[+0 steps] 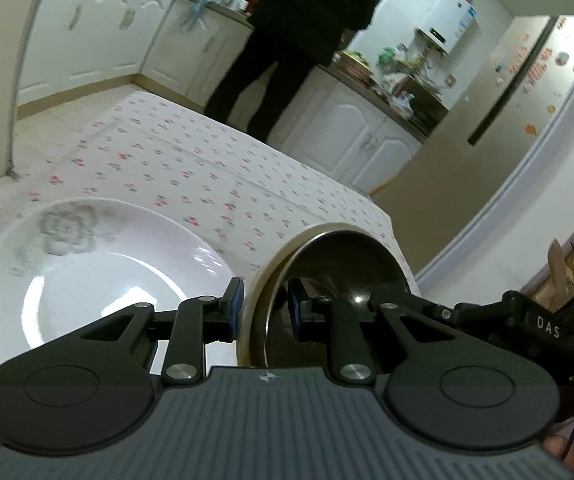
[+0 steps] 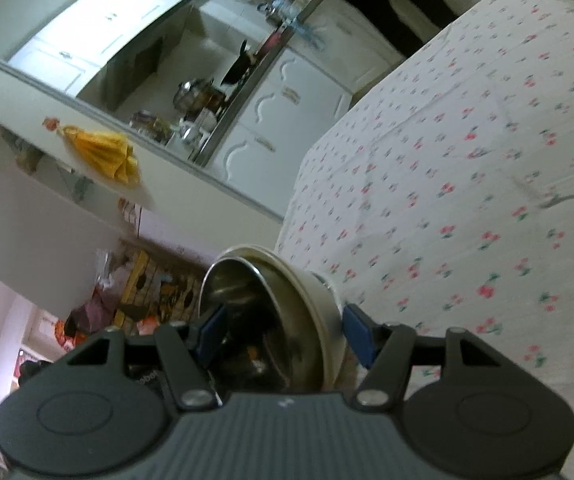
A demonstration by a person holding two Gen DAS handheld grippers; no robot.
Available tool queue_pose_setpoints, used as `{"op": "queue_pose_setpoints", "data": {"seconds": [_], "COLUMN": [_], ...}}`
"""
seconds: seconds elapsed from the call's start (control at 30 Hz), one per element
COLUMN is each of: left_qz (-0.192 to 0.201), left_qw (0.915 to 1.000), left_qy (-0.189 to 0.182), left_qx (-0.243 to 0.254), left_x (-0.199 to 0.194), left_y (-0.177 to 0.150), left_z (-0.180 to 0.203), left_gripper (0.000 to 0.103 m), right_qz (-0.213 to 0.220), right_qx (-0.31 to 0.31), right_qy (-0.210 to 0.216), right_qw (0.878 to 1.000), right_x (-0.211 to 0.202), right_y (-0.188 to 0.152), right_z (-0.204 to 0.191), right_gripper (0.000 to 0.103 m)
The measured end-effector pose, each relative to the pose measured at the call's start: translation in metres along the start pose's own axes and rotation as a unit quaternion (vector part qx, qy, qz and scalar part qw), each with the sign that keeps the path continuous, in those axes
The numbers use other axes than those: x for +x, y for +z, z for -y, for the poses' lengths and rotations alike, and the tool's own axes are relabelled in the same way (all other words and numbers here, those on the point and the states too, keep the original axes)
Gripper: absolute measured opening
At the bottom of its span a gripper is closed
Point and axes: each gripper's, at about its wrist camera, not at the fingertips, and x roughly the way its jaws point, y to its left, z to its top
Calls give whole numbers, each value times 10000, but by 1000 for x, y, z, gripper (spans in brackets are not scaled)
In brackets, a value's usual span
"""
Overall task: Organize plates and bowls
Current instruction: 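Lift the bowl stack with the left gripper and carry it to the plates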
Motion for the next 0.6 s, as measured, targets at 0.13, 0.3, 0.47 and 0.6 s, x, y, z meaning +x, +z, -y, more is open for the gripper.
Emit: {"op": "queue_pose_setpoints", "data": {"seconds": [0.13, 0.3, 0.47, 0.6], "left_qz": [146, 277, 325, 327], "left_qw": [9996, 9984, 9968, 9959], "left_qy": [147, 321, 463, 524], "left_qx": [-176, -370, -565, -655], "left_x": [-12, -24, -28, -30], "left_y": [1, 0, -2, -2], "left_z": [-15, -33, -43, -44], "left_gripper": [22, 22, 22, 22], "right_qz": [-264, -581, -835, -1007], "right_qx": [-71, -83, -41, -50], "right_qy": [43, 97, 115, 57], "right_qw": [9996, 9982, 9964, 9949], "right_x": [21, 49, 71, 85], "right_y": [-3, -4, -4, -4], "right_z": [-12, -22, -27, -29], "right_gripper": [64, 64, 64, 65]}}
